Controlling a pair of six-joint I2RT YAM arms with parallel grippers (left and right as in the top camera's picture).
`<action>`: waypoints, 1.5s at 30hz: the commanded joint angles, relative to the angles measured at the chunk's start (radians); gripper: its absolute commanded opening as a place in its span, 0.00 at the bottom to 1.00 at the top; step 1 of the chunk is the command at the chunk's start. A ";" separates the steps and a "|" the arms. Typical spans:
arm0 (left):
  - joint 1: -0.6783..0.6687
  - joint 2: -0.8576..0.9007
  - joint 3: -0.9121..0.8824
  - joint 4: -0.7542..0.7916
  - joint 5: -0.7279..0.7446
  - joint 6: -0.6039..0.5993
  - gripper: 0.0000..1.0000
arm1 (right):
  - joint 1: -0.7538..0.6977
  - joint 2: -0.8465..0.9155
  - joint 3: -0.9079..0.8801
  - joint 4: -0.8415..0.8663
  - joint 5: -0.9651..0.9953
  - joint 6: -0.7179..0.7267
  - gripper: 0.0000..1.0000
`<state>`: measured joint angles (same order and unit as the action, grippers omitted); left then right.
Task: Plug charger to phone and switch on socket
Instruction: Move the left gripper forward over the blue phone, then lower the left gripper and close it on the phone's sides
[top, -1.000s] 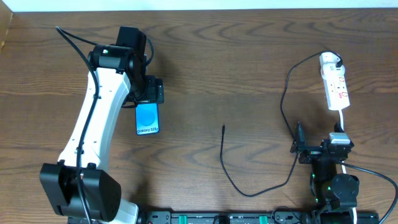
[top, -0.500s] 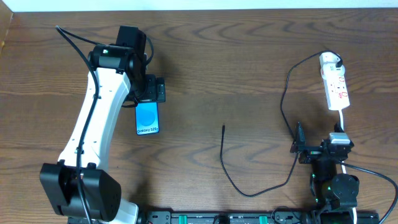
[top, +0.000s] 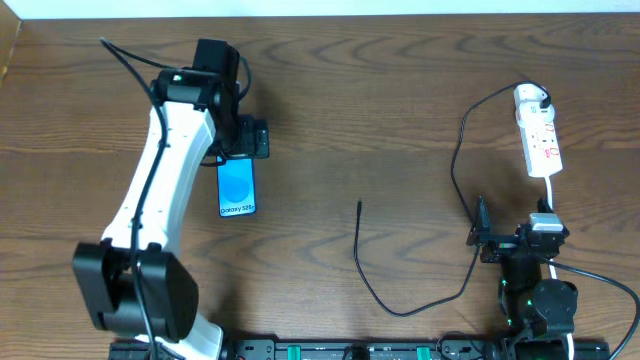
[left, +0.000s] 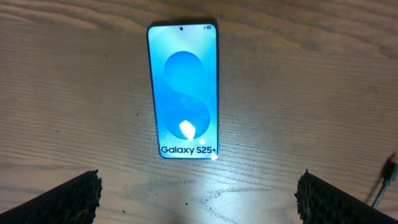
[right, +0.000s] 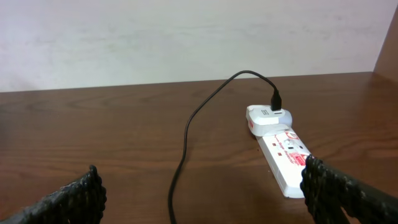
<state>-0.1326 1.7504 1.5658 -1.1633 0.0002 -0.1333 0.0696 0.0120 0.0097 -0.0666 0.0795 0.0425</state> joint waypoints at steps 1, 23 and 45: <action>0.005 0.036 -0.011 -0.002 -0.013 -0.002 1.00 | 0.005 -0.006 -0.004 -0.001 0.004 0.013 0.99; 0.034 0.060 -0.245 0.216 -0.034 -0.002 0.98 | 0.005 -0.006 -0.004 -0.001 0.004 0.013 0.99; 0.083 0.061 -0.358 0.366 0.071 0.003 0.98 | 0.005 -0.006 -0.004 -0.001 0.004 0.013 0.99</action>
<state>-0.0525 1.7992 1.2118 -0.8001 0.0444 -0.1333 0.0696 0.0120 0.0097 -0.0666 0.0795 0.0425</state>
